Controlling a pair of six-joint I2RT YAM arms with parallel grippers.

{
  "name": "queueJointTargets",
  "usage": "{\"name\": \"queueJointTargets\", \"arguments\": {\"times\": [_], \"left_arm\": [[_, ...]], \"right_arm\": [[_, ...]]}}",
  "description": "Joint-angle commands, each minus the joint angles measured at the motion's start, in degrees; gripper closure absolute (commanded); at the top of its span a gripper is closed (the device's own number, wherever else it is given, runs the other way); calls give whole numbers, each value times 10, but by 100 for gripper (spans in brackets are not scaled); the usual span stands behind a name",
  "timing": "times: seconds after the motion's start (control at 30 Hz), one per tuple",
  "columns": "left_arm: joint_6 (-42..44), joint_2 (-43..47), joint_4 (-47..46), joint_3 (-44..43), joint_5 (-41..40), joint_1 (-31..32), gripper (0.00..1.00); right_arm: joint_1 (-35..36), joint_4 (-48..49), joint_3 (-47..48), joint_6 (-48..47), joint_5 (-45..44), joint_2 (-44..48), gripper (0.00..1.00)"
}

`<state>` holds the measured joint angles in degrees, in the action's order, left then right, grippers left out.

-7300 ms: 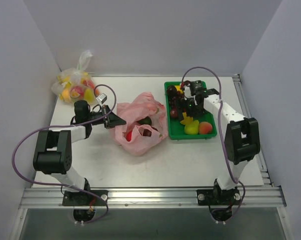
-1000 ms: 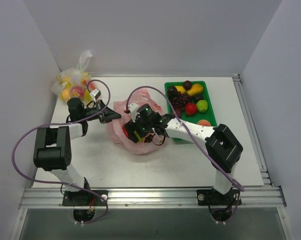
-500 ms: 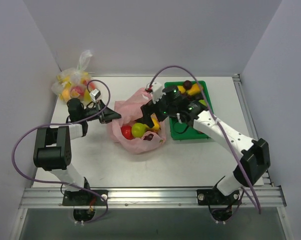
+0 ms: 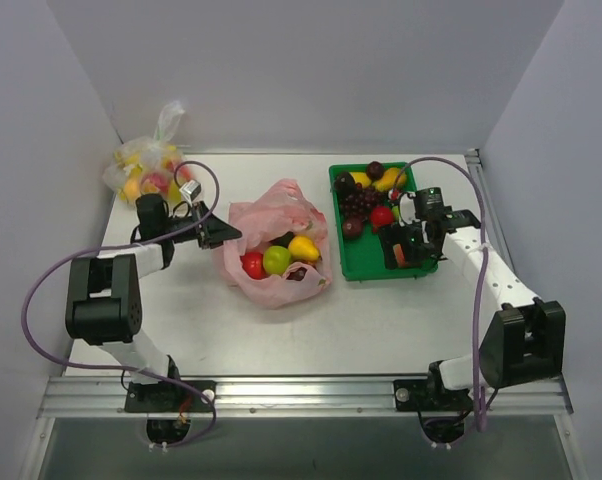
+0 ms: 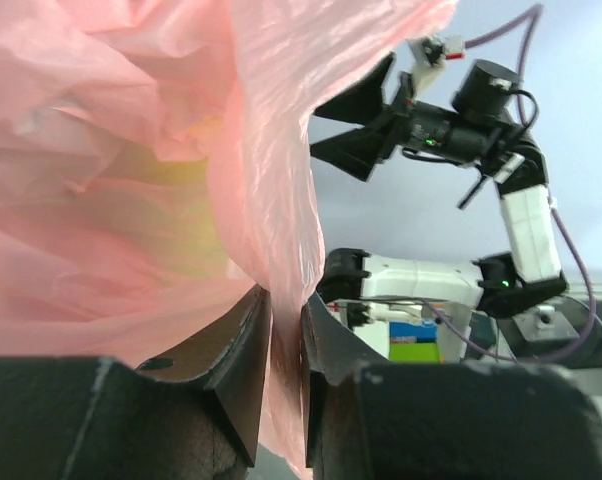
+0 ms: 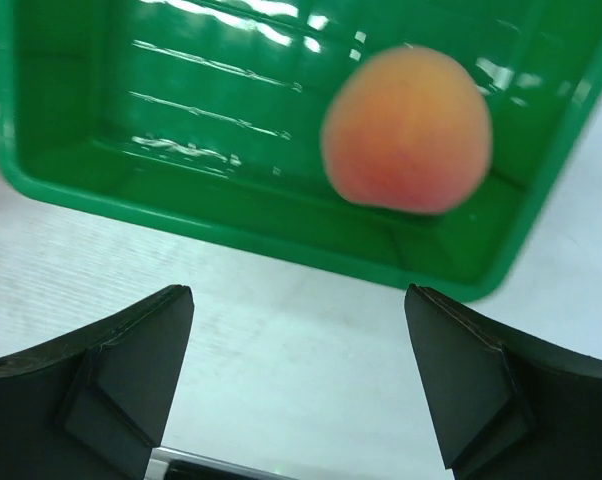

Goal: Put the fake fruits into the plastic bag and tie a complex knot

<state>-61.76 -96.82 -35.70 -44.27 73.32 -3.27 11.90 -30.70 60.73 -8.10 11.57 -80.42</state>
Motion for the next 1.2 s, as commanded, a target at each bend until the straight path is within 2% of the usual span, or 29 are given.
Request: {"name": "queueJointTargets", "arguments": {"times": [0.0, 0.03, 0.07, 0.1, 0.43, 0.63, 1.03, 1.1, 1.17], "left_arm": [[182, 47, 289, -70, -47, -3, 74], [295, 48, 378, -119, -55, -1, 74], [329, 46, 469, -133, -61, 3, 74], [352, 48, 486, -139, -62, 2, 74], [338, 59, 453, -107, -63, 0, 73], [343, 65, 449, -89, -68, 0, 77], [342, 71, 440, -86, -69, 0, 77], [342, 71, 439, -86, -69, 0, 77], [342, 70, 438, -86, -69, 0, 77]], "right_arm": [[-31, -48, -2, -32, -48, 43, 10], [-34, -46, -4, -38, -52, 42, 10], [-35, -44, -3, -45, -61, 38, 10], [-42, -39, 0, -46, -73, 33, 10], [-57, 9, 55, -60, -83, -78, 9], [-47, 27, 69, -54, -80, -114, 11], [-37, 49, 73, -41, -101, -186, 9], [-37, 48, 75, -42, -94, -182, 14], [-38, 39, 86, -41, -84, -172, 31]]}}
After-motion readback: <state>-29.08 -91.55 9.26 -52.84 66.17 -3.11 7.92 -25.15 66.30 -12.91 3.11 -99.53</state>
